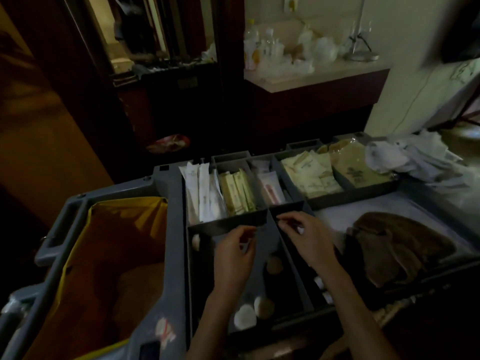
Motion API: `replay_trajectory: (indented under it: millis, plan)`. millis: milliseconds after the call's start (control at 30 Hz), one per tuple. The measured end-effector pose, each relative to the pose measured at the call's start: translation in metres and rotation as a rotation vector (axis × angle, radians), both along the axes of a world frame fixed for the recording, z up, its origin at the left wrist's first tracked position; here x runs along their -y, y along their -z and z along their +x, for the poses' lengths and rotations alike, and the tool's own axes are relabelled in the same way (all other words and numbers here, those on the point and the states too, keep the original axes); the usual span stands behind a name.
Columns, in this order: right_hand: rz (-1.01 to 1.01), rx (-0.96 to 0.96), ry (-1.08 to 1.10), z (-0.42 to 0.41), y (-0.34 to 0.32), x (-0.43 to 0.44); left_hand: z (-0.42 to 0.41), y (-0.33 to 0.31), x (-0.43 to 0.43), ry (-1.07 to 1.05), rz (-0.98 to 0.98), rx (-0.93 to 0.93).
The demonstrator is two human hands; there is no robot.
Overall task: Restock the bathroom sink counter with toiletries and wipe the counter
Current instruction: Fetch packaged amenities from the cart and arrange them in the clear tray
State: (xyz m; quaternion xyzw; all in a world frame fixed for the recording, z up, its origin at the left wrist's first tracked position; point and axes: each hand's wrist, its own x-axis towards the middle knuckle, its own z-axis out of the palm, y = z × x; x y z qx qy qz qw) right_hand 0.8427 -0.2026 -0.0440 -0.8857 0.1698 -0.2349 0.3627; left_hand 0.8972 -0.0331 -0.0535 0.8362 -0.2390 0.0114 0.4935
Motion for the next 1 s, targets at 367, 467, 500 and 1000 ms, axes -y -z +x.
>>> replay_trajectory:
  millis: [367, 467, 500, 1000]
  plan:
    - [-0.038, -0.129, 0.011, 0.104, 0.024, 0.053, 0.057, 0.022, 0.043, -0.116, -0.06, -0.078]
    - [-0.083, -0.191, 0.077, 0.127, 0.034, 0.056, 0.078, 0.012, 0.059, -0.119, -0.074, -0.033]
    - [-0.103, -0.237, 0.085, 0.132, 0.038, 0.057, 0.084, 0.011, 0.065, -0.115, -0.091, -0.045]
    - [-0.083, -0.149, 0.226, 0.135, 0.044, 0.052, 0.113, 0.011, 0.072, -0.074, -0.21, -0.432]
